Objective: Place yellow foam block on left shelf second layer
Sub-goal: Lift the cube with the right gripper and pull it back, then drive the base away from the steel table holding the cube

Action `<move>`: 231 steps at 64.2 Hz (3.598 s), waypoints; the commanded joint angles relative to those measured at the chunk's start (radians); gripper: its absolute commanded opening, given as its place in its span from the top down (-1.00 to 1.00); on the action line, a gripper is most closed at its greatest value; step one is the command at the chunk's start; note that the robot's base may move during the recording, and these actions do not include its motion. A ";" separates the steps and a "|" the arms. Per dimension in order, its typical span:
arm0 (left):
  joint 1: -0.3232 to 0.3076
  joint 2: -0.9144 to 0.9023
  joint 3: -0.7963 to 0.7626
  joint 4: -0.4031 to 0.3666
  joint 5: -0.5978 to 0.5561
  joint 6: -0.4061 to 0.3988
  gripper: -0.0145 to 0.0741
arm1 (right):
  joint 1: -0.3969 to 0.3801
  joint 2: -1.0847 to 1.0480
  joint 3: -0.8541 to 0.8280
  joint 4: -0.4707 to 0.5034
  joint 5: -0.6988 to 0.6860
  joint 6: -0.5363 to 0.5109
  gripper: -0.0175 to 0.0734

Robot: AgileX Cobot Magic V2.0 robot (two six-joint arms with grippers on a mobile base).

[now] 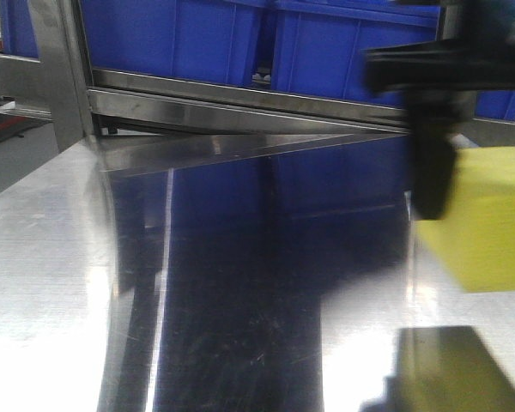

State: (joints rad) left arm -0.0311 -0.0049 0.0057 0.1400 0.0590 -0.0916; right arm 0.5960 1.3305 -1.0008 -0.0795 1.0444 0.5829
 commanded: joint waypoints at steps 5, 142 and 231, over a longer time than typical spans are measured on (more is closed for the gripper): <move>0.002 -0.021 0.025 -0.006 -0.081 -0.005 0.36 | -0.151 -0.203 0.094 -0.009 -0.080 -0.194 -0.41; 0.002 -0.021 0.025 -0.006 -0.081 -0.005 0.36 | -0.511 -1.015 0.668 0.105 -0.935 -0.568 -0.41; 0.002 -0.021 0.025 -0.006 -0.081 -0.005 0.36 | -0.511 -1.015 0.668 0.105 -0.935 -0.568 -0.41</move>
State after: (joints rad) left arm -0.0311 -0.0049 0.0057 0.1400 0.0590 -0.0916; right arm 0.0924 0.3115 -0.3034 0.0251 0.2042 0.0284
